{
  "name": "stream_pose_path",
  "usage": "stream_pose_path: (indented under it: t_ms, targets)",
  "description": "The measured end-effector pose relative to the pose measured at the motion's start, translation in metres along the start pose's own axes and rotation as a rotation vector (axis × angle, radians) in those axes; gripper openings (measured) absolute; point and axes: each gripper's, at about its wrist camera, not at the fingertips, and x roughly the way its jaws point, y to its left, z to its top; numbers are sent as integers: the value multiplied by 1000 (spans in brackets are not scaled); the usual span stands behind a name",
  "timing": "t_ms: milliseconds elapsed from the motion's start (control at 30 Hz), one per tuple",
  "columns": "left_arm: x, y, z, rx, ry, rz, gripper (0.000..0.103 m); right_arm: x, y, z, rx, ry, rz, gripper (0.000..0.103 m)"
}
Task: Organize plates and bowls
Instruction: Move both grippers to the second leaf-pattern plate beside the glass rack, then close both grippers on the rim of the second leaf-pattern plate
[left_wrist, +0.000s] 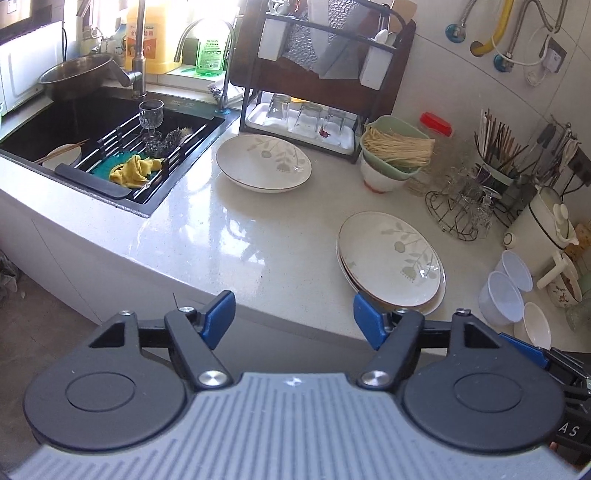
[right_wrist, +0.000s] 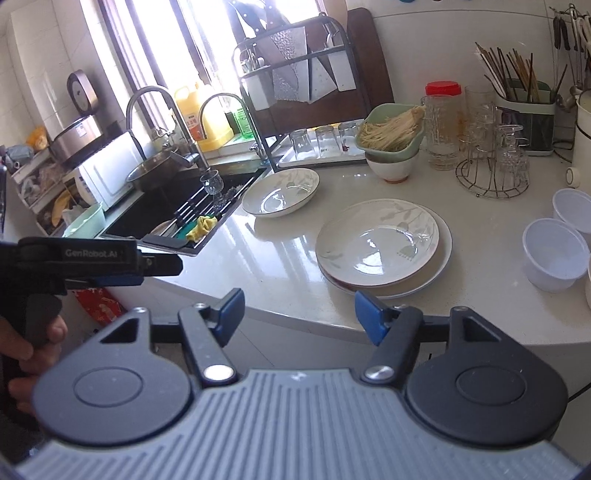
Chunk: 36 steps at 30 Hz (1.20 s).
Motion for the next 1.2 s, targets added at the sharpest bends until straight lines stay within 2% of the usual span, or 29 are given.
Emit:
stream_pose_path:
  t_ms: [167, 333, 567, 867, 933, 1067, 1200]
  targets:
    - [31, 12, 25, 13, 8, -23, 76, 24, 5, 11, 4, -7, -5, 68]
    - [66, 33, 66, 42, 23, -49, 76, 64, 13, 34, 34, -19, -20, 68]
    - [128, 74, 130, -10, 62, -85, 76, 124, 33, 69, 37, -12, -36, 68]
    - [192, 115, 194, -7, 79, -116, 76, 207, 44, 108, 64, 28, -72, 67]
    - [205, 126, 207, 1, 91, -125, 76, 225, 45, 120, 86, 34, -86, 67]
    - [232, 150, 228, 35, 107, -95, 76, 259, 45, 140, 126, 36, -109, 67]
    - [255, 169, 247, 2, 146, -149, 76, 292, 41, 150, 187, 59, -145, 67]
